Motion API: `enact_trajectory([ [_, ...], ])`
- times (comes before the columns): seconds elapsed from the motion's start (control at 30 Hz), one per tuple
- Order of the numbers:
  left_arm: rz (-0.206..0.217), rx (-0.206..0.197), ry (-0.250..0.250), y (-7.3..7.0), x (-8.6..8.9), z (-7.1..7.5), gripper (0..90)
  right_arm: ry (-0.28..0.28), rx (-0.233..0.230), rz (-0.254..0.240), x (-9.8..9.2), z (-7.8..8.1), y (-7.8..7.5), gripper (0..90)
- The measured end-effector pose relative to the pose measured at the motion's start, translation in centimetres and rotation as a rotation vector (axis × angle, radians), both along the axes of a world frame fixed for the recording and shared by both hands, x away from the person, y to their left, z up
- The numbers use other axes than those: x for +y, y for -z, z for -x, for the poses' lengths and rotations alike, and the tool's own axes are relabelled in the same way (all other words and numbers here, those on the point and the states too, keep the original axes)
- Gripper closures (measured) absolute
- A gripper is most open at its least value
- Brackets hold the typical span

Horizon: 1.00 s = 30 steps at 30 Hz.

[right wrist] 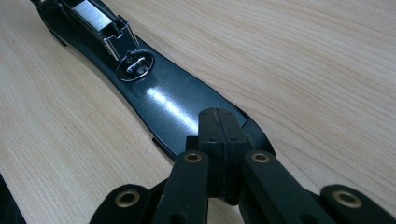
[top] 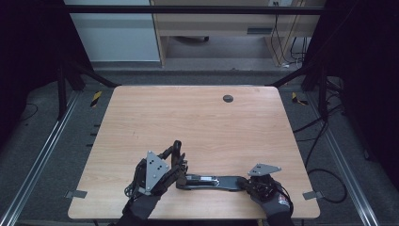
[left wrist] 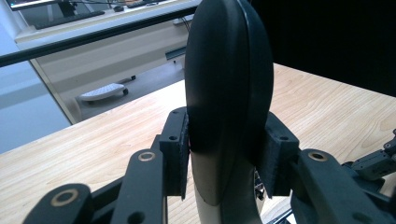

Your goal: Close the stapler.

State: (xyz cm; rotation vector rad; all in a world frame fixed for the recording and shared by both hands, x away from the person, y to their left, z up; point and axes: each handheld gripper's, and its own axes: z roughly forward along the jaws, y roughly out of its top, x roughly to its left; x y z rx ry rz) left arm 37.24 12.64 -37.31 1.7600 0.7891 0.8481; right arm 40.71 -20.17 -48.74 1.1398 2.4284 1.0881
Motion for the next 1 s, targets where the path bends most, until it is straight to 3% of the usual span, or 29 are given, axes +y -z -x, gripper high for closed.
enact_trajectory([
  [1.0,-0.076,-0.047,-0.002,0.2,-2.8,0.2,59.0,-0.007,-0.004,-0.001,0.1,0.0,0.0,90.0],
])
